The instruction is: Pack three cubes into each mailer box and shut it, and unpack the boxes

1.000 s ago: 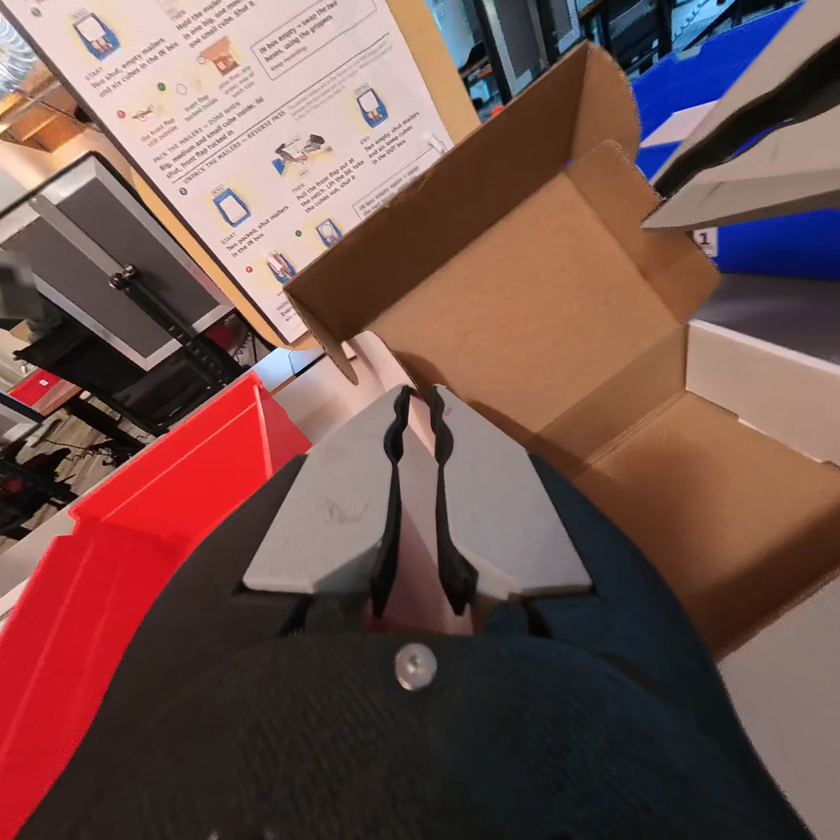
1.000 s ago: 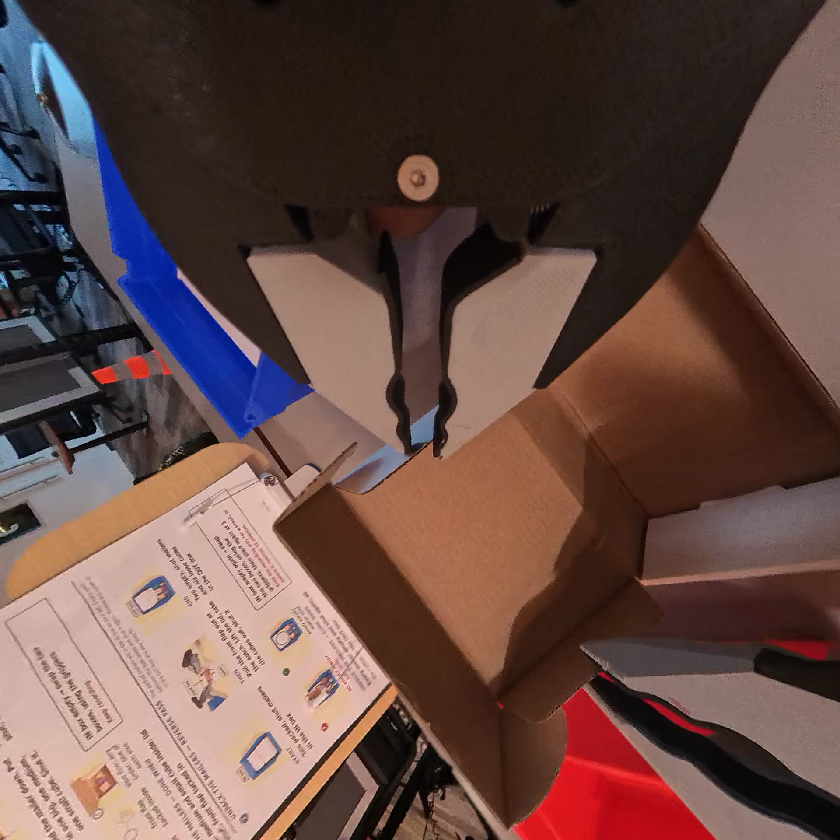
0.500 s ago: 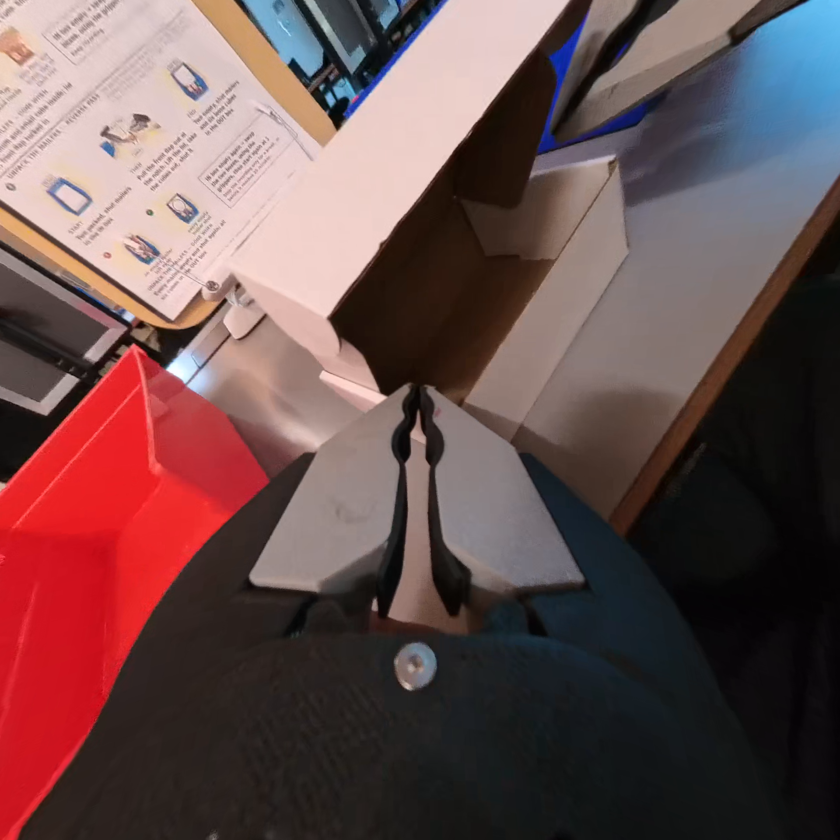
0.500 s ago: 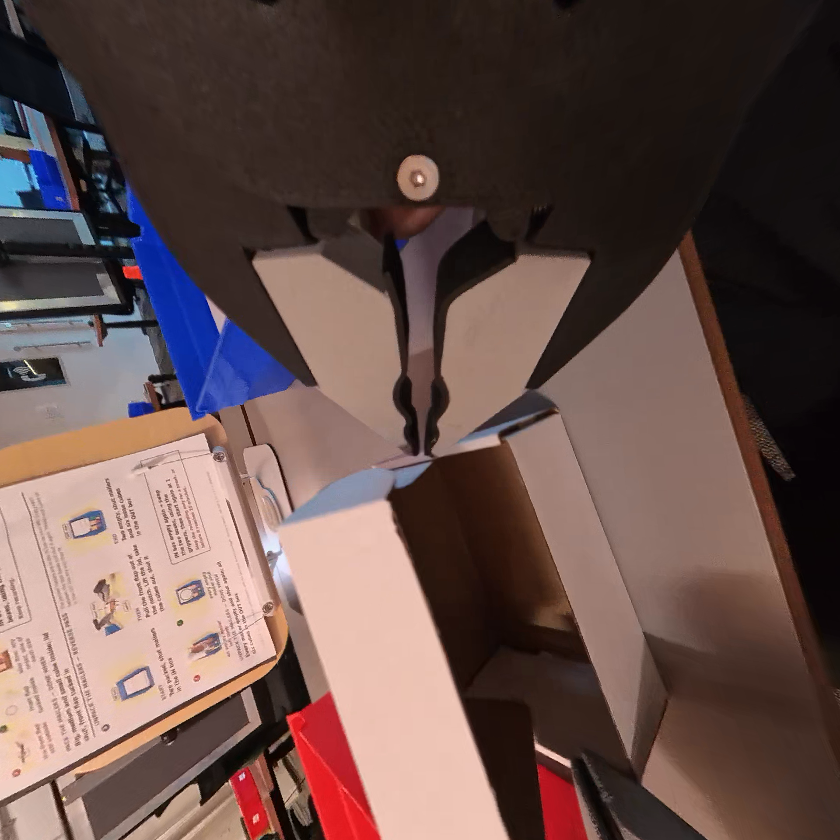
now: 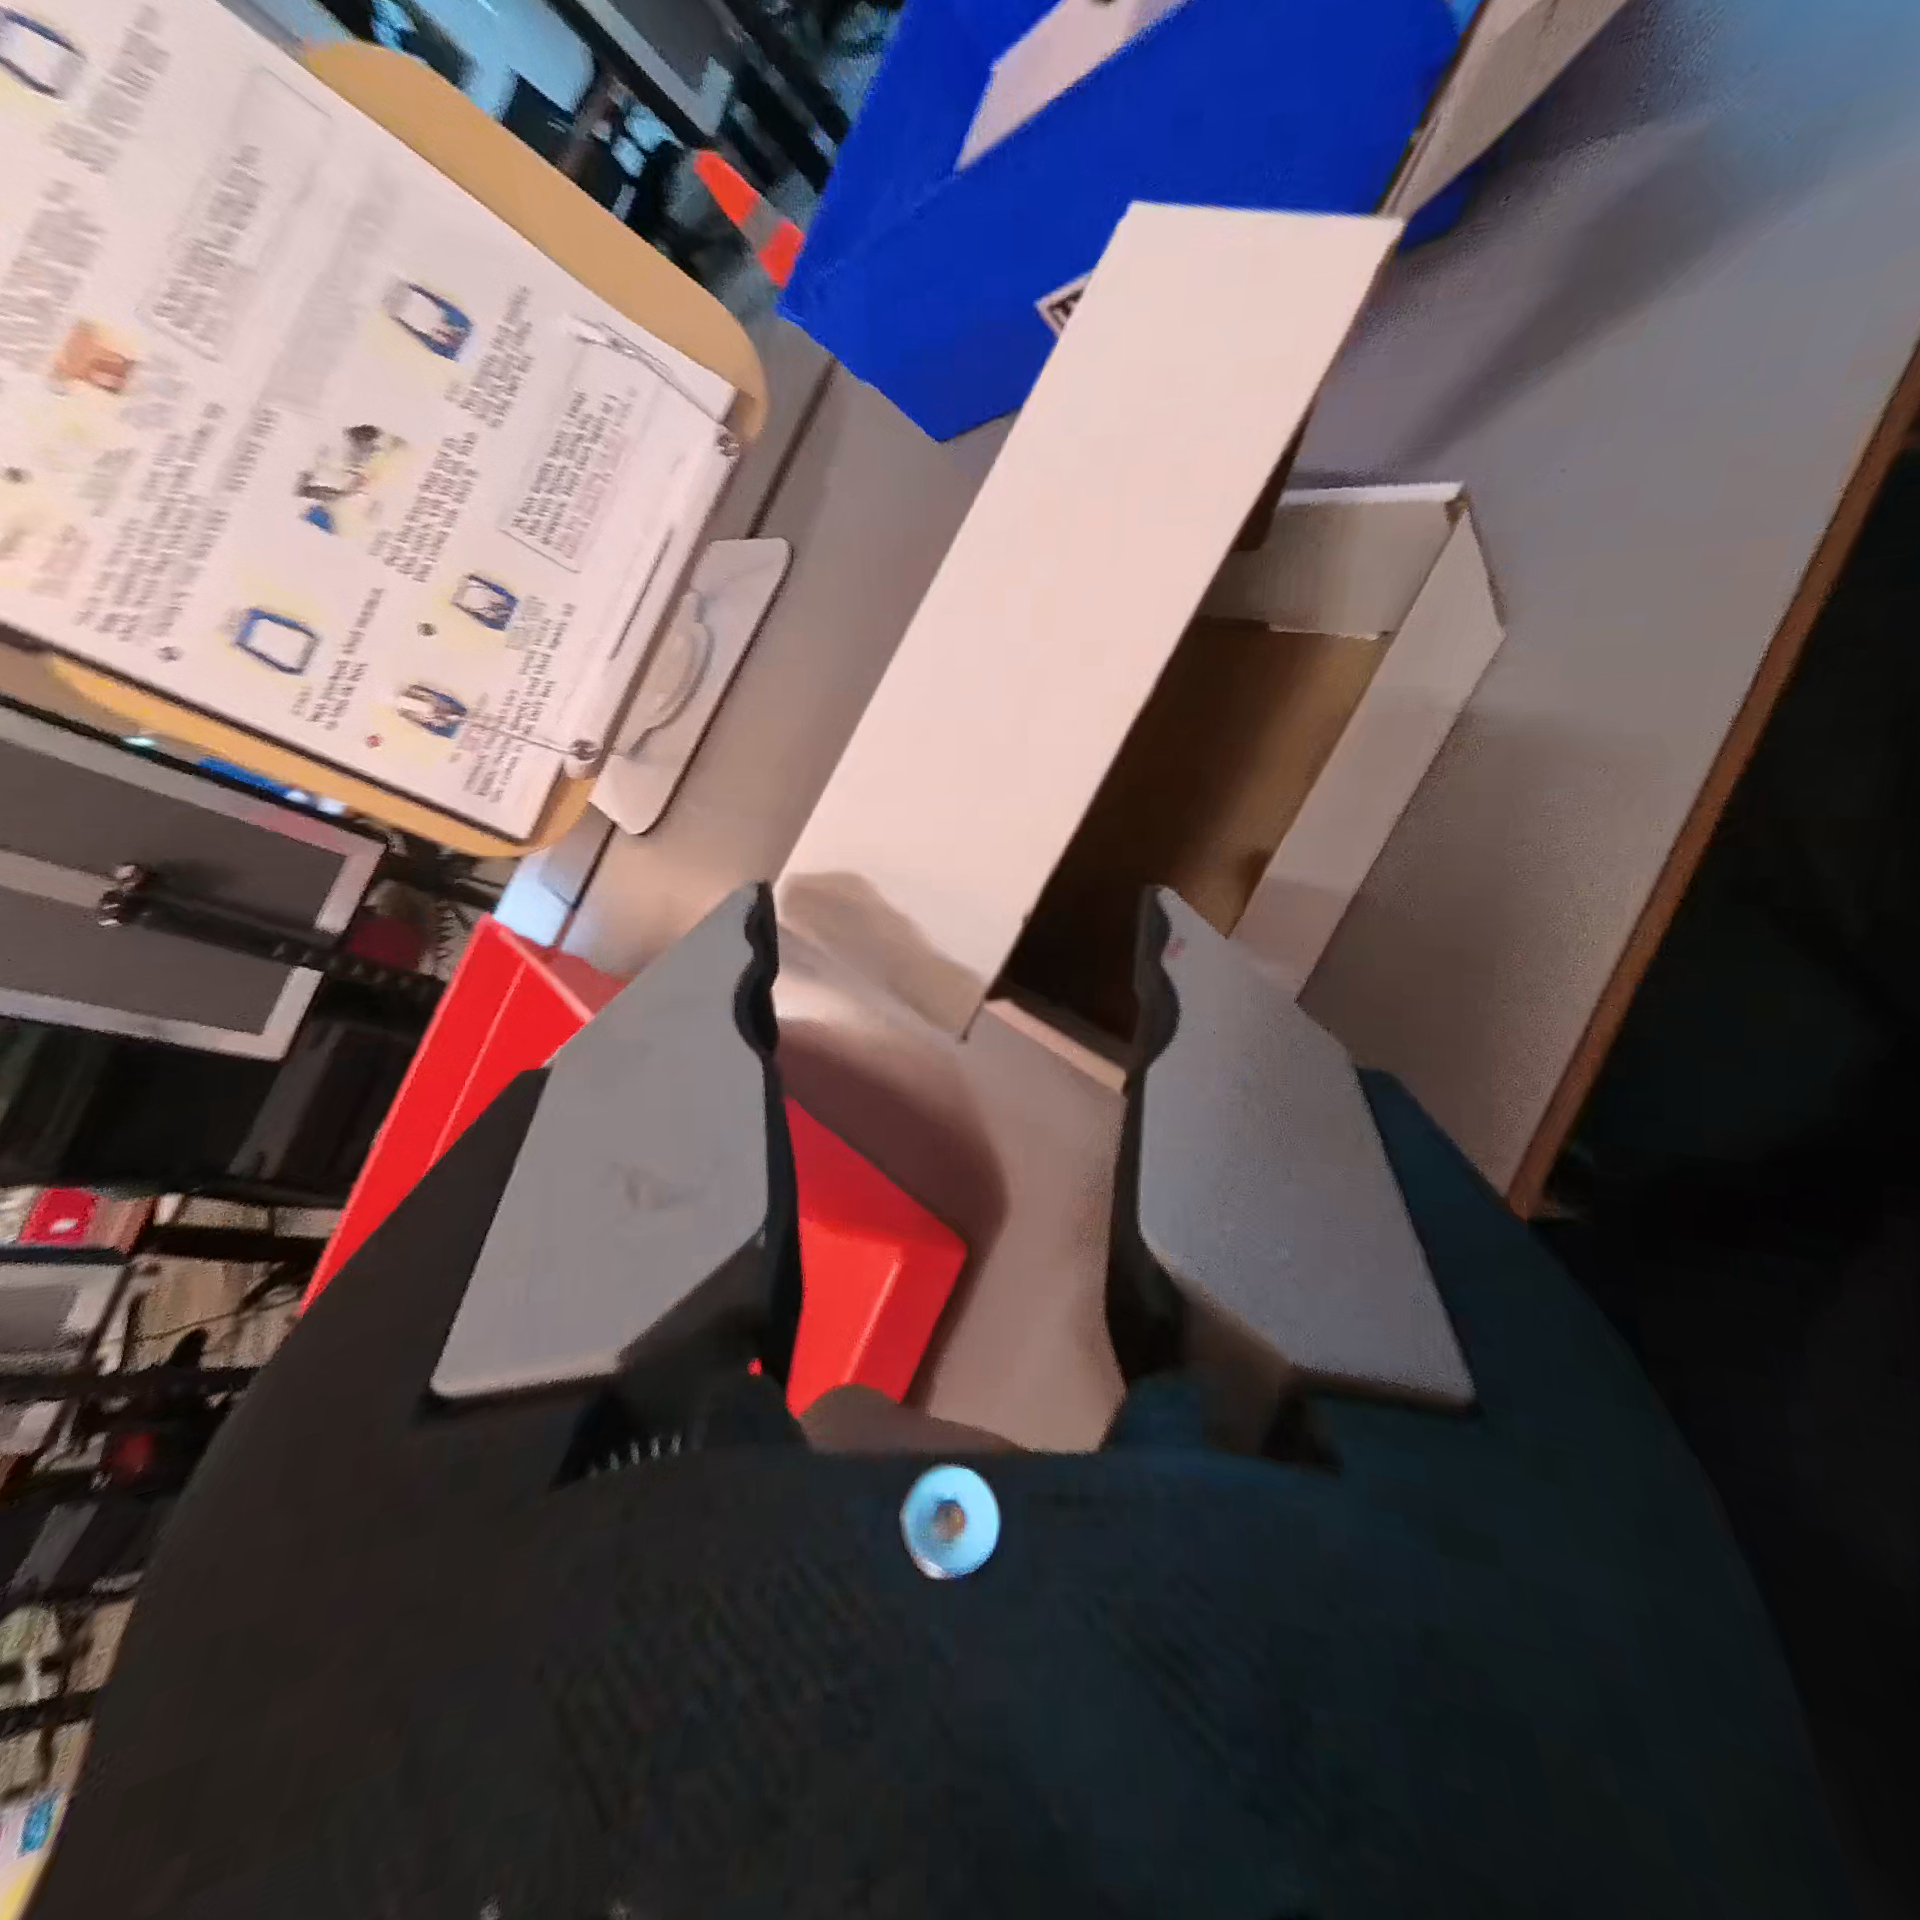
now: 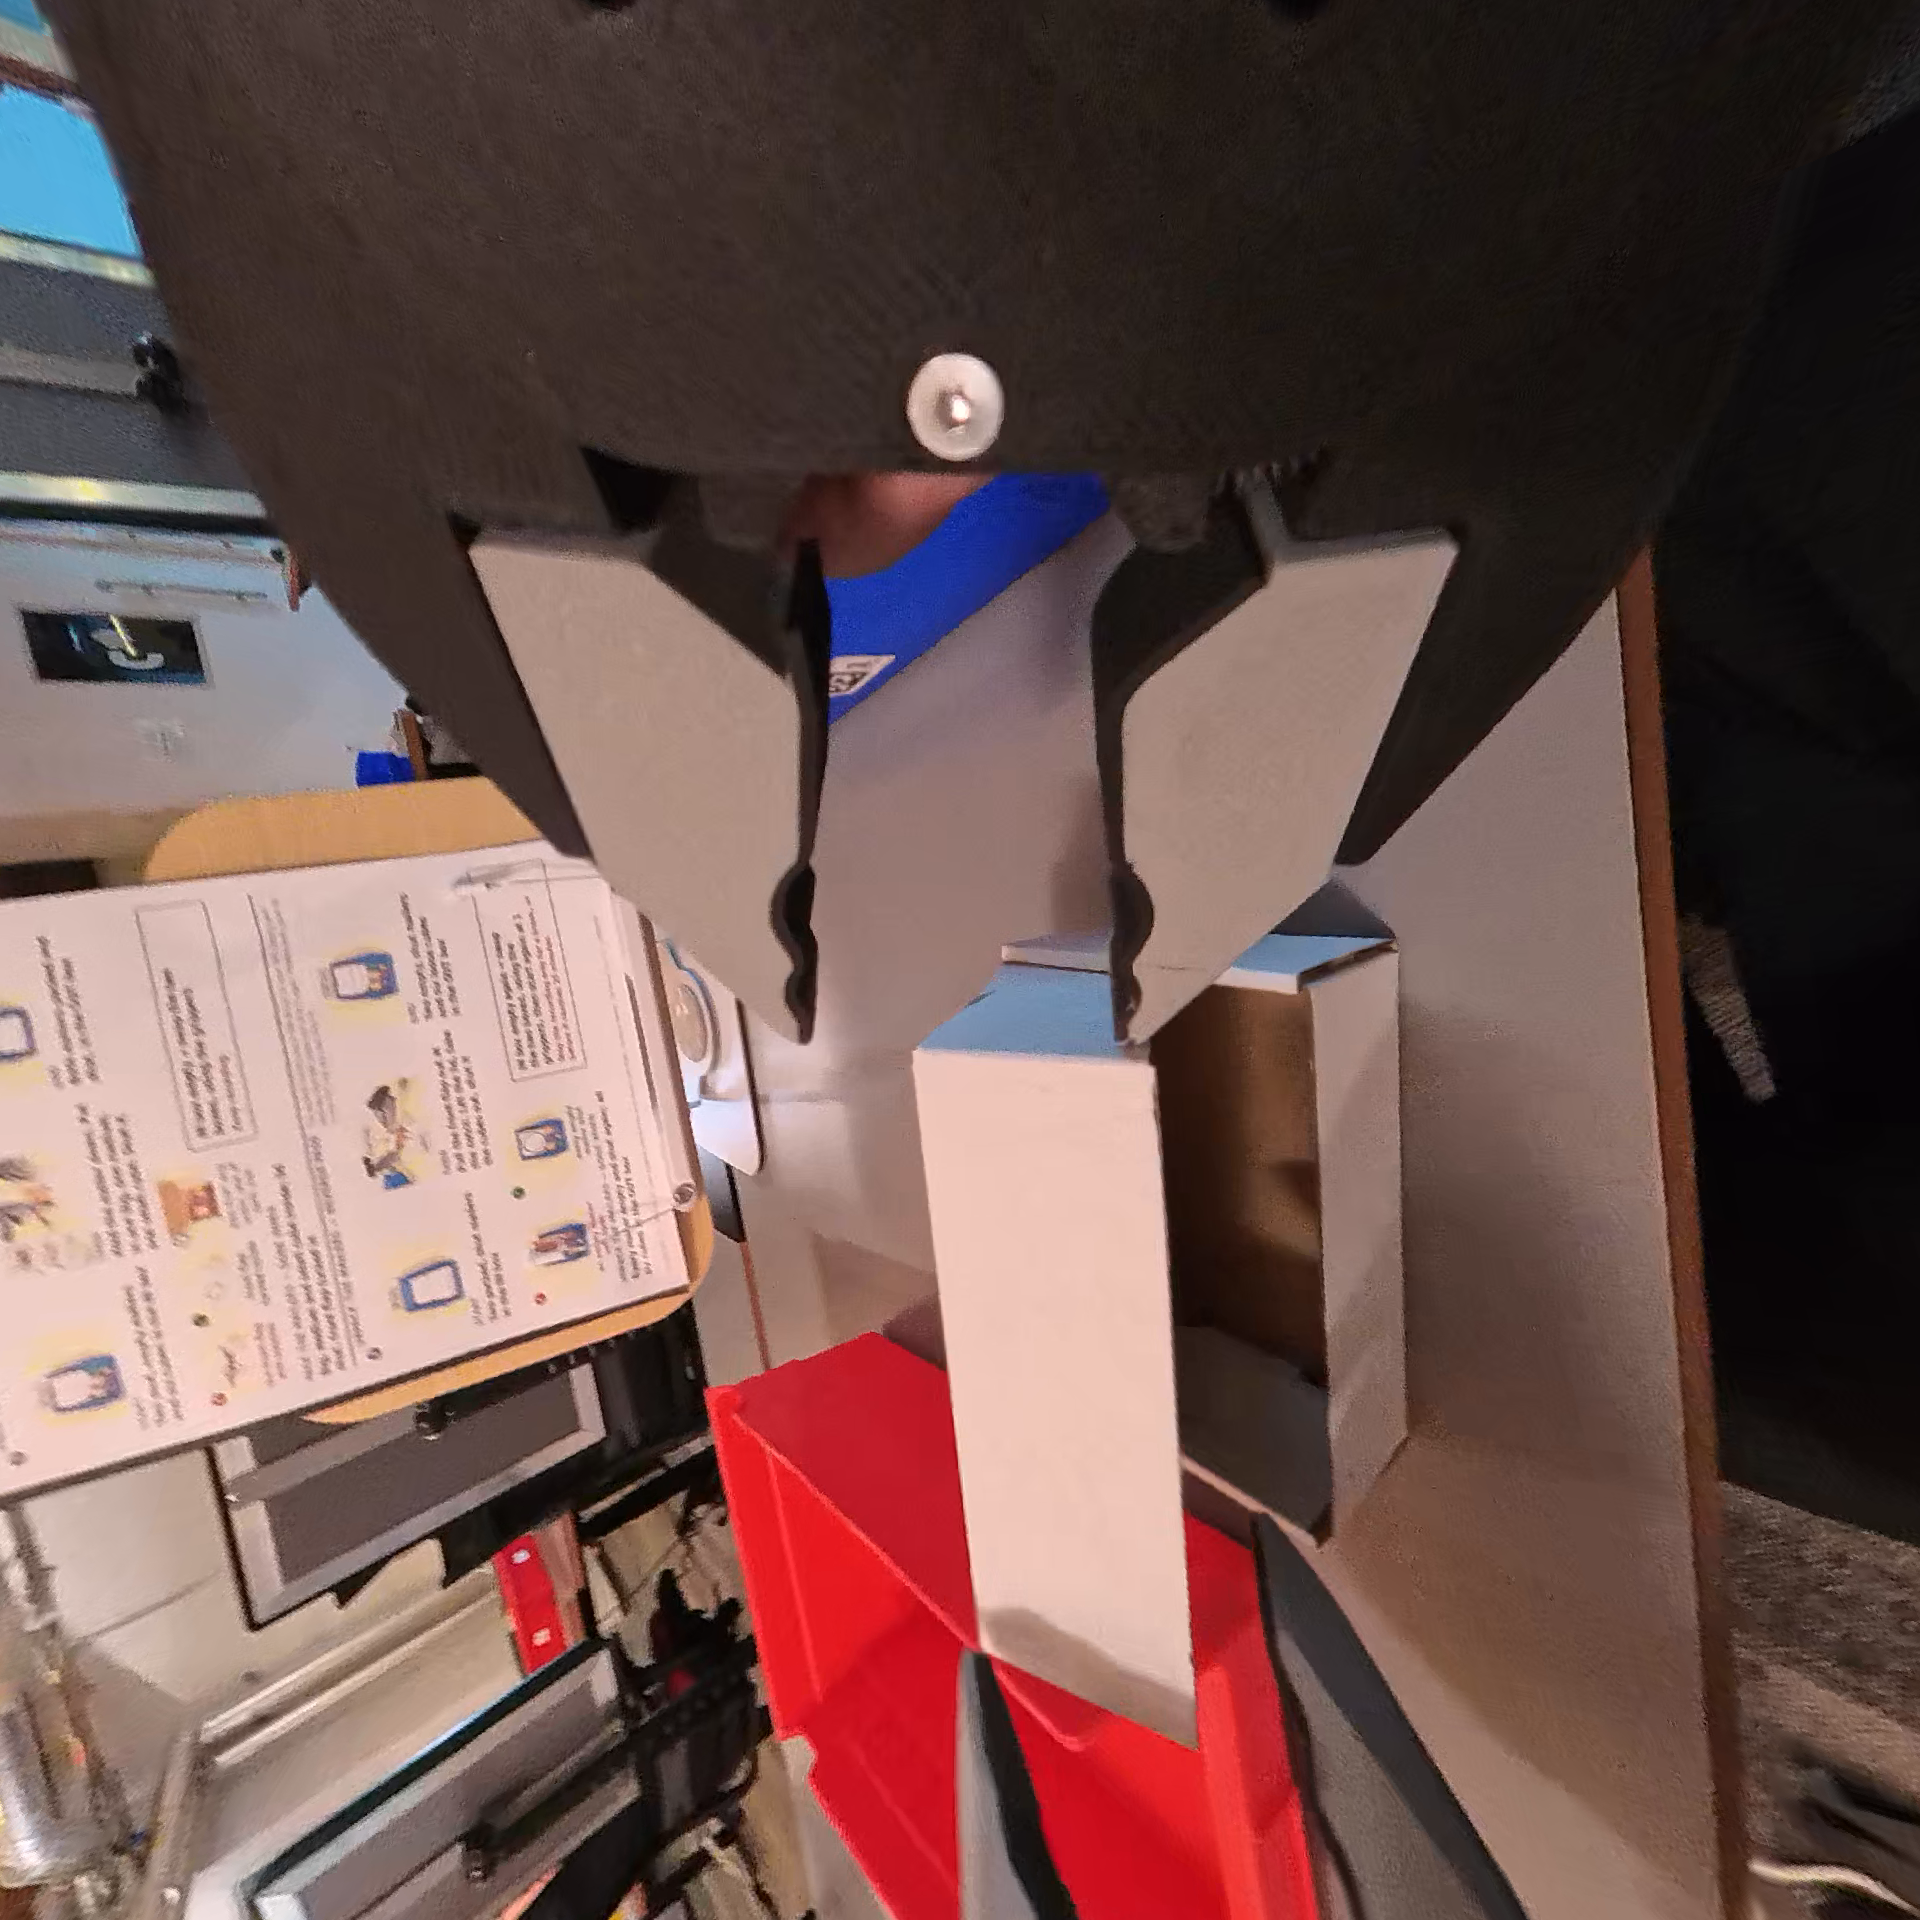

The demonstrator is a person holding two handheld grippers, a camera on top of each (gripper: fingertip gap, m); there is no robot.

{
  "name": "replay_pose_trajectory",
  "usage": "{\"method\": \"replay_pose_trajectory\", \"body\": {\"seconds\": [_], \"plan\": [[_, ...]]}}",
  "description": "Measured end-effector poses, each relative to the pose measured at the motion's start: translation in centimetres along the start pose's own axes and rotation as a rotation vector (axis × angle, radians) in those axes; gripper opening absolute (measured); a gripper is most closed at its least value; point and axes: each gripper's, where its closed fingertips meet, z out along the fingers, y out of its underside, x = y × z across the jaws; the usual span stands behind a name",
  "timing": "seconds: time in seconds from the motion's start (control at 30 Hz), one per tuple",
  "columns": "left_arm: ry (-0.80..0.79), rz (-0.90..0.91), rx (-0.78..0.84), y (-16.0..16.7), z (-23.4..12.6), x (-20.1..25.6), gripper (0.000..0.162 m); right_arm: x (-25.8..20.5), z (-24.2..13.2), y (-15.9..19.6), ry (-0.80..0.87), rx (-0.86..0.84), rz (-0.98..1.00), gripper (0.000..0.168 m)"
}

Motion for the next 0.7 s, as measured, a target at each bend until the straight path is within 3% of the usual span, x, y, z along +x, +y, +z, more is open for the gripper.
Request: {"method": "replay_pose_trajectory", "body": {"seconds": [0.2,0.4,0.53,0.7], "plan": [[0.138,0.068,-0.046,0.1,1.5,0.3,0.073,-1.6,-0.4,-0.5,-0.138,0.001,-0.022,0.064],[0.106,0.097,-0.062,0.5,1.8,-0.5,0.062,-1.4,1.0,-0.9,-0.072,-0.018,0.044,0.068],[0.11,0.108,-0.073,0.7,2.0,-0.5,0.054,-2.1,2.0,-1.5,-0.1,-0.003,0.087,0.039],[0.224,0.12,-0.105,1.7,1.1,2.2,0.05,-4.2,1.7,-0.7,-0.241,-0.012,0.179,0.038]]}}
